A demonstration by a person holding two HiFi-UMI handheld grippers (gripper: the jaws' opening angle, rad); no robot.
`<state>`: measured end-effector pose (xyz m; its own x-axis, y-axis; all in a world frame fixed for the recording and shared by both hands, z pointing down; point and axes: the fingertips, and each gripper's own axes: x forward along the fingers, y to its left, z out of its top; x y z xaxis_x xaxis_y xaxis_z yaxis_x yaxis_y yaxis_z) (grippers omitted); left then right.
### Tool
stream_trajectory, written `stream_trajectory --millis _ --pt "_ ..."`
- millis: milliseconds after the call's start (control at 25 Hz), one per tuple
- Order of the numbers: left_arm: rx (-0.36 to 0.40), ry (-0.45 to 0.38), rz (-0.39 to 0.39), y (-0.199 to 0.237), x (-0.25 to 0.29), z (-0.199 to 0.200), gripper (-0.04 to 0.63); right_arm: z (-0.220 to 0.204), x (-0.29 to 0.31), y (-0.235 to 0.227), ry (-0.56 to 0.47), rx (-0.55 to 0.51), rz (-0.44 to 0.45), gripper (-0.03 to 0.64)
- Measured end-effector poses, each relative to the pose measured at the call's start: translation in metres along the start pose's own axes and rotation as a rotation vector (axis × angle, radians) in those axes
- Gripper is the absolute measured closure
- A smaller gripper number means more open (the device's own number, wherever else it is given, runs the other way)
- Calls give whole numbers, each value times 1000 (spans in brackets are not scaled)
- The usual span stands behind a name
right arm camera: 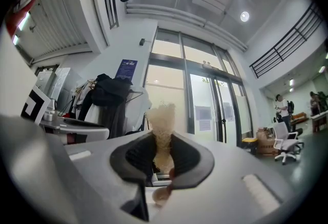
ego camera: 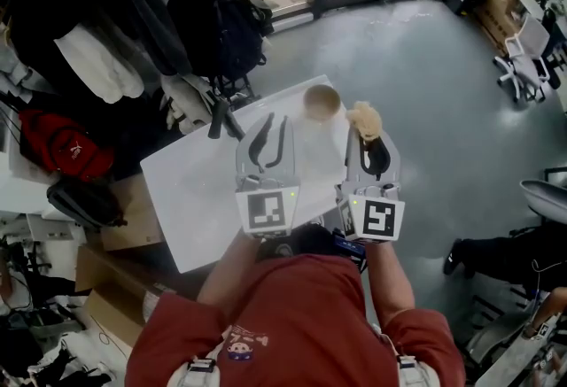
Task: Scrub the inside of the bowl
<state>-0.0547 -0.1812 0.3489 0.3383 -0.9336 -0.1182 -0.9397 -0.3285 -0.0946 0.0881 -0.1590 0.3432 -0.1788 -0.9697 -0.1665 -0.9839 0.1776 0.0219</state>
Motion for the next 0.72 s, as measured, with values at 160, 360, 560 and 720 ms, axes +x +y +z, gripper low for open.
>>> stream_trajectory --millis 160,360,560,720 --pt "10 9 14 4 -10 1 547 5 -6 8 -4 -4 2 541" --pt "5 18 30 11 -19 -4 581 3 -10 16 -2 -2 2 541" --pt "12 36 15 12 -21 -6 589 3 -10 22 17 -25 11 541" --pt "7 30 -10 5 -19 -5 589 7 -8 20 14 -37 13 541"
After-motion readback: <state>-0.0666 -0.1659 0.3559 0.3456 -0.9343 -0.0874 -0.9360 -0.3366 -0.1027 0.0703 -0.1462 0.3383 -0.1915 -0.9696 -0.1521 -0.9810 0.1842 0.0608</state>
